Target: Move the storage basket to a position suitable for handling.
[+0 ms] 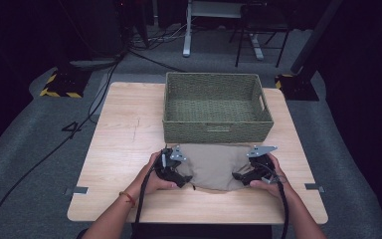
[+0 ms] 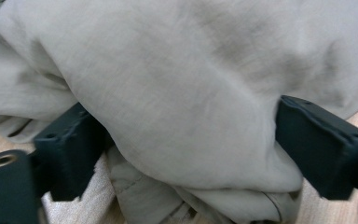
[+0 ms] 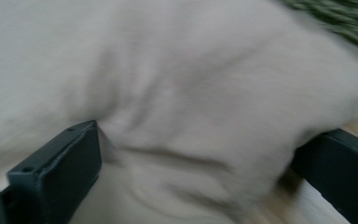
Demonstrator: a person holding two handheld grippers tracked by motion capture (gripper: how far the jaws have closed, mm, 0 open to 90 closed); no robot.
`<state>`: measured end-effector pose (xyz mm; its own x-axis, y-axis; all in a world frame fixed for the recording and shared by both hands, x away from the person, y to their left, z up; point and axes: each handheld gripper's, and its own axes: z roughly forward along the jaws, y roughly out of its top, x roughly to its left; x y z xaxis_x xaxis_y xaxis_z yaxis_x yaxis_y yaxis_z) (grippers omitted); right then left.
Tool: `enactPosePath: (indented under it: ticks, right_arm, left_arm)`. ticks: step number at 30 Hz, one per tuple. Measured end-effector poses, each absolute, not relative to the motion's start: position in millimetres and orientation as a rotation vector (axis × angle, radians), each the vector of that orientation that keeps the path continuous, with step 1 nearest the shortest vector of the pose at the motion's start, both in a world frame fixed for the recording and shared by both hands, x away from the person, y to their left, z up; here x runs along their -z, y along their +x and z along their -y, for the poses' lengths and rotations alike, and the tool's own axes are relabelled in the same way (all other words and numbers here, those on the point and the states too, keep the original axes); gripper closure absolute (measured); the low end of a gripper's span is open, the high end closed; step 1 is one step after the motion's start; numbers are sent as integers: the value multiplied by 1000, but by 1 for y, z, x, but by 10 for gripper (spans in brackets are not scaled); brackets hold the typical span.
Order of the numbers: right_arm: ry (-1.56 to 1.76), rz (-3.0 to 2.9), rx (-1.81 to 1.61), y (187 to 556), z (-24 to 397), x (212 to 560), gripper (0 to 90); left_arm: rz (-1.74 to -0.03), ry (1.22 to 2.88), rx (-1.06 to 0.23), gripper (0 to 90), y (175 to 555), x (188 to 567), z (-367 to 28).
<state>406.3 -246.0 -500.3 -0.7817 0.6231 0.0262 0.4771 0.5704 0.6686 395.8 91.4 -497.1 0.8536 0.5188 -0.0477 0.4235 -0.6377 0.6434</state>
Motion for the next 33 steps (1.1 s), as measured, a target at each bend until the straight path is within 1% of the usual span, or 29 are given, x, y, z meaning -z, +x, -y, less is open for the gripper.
enactPosePath:
  ticks: [3, 4, 5, 7, 8, 9, 12, 13, 15, 16, 17, 20, 33]
  right_arm:
    - [888, -2606, -1020, 404, 239, 499, 75]
    - [882, -2609, -1026, 403, 238, 499, 110]
    - [872, -2611, -1035, 402, 238, 498, 158]
    - [866, -2611, -1047, 399, 237, 497, 225]
    - [858, -2616, -1057, 398, 236, 496, 296]
    - [855, -2619, -1065, 396, 235, 495, 345]
    - [856, -2626, -1083, 394, 233, 494, 466]
    - [855, -2629, -1089, 393, 234, 493, 500]
    - [860, -2629, -1109, 393, 235, 494, 564]
    - [859, -2631, -1122, 392, 237, 494, 614]
    - [859, -2634, -1129, 392, 237, 494, 637]
    - [865, -2637, -1158, 393, 240, 495, 672]
    - [845, -2591, -1180, 387, 240, 497, 740]
  left_arm:
    - [-706, 2340, -190, 239, 397, 495, -93]
    - [-709, 2337, -189, 276, 397, 495, -93]
    - [-712, 2334, -192, 294, 396, 495, -94]
    - [-718, 2339, -188, 321, 395, 494, -93]
    - [-719, 2340, -188, 338, 395, 494, -93]
    - [-717, 2334, -183, 349, 394, 494, -93]
    - [-716, 2322, -165, 403, 393, 493, -96]
    - [-720, 2310, -147, 428, 393, 493, -97]
    - [-715, 2282, -101, 553, 394, 494, -101]
    - [-712, 2274, -101, 580, 393, 495, -102]
    - [-711, 2271, -101, 588, 393, 495, -102]
    - [-699, 2275, -100, 607, 394, 495, -102]
    - [-691, 2264, -96, 622, 393, 496, -103]
